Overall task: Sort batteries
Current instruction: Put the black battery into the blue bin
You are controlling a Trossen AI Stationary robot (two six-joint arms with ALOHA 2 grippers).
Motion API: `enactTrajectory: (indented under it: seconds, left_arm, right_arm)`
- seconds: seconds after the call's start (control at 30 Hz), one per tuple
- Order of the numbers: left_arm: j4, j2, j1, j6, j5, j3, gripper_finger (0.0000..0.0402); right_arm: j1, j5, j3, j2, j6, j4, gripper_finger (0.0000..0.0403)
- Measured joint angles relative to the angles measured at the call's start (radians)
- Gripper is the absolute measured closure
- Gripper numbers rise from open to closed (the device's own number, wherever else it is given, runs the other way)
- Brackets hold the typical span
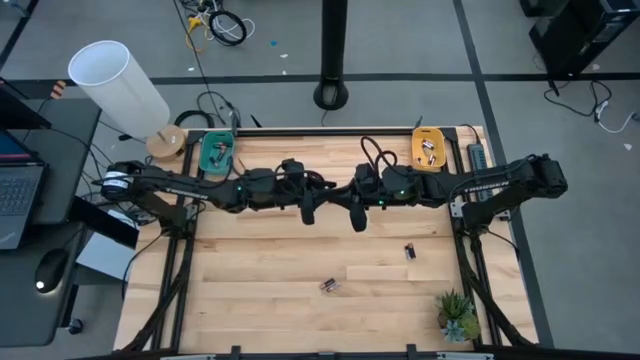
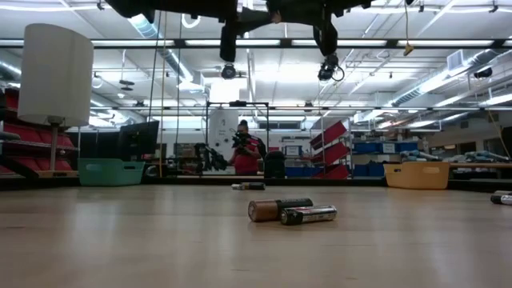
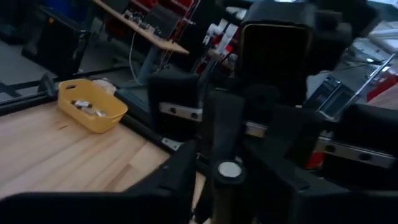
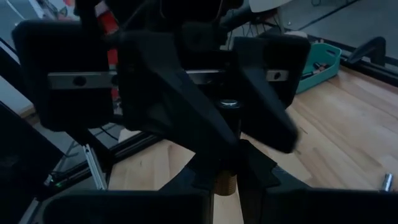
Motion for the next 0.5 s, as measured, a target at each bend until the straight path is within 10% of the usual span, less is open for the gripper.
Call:
enactTrajectory:
  seconds: [0.13,0.5]
  left_arm:
    - [0.025,0.002,-0.003,0.046,0.011,0.002,0.0349]
    - [-0.300,-0.131,0.058,0.082,-0.056,0.000,0.0347]
  right_arm:
    - [0.000,-0.002,0.000,0.000,0.003,0.006,0.0357]
    - [-0.016,-0.002,0.003,-0.013,0.028,-0.096,0.0200]
